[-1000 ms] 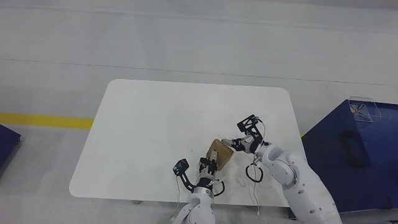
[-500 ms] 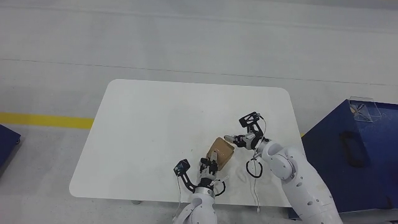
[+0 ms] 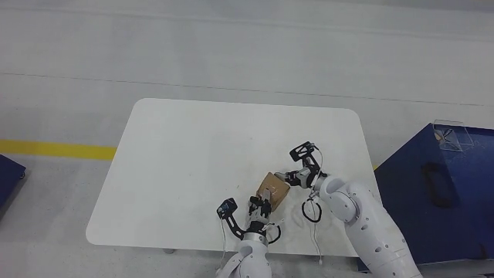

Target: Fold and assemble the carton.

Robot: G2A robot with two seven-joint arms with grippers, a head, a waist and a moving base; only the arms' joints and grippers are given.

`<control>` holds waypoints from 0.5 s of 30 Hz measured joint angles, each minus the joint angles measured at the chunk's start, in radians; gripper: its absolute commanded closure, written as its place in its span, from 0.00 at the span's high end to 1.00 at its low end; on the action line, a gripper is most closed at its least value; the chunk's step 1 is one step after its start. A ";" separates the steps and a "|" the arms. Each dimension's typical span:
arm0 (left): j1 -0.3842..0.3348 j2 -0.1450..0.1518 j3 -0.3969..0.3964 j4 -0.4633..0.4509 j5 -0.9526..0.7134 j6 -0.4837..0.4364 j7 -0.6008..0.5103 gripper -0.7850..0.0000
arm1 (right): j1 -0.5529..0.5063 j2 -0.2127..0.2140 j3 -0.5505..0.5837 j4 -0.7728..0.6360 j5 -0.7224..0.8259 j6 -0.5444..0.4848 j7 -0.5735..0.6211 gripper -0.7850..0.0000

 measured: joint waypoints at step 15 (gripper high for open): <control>-0.008 -0.002 -0.002 0.019 -0.014 0.009 0.005 0.44 | 0.020 -0.006 -0.016 0.030 0.005 0.004 -0.006 1.00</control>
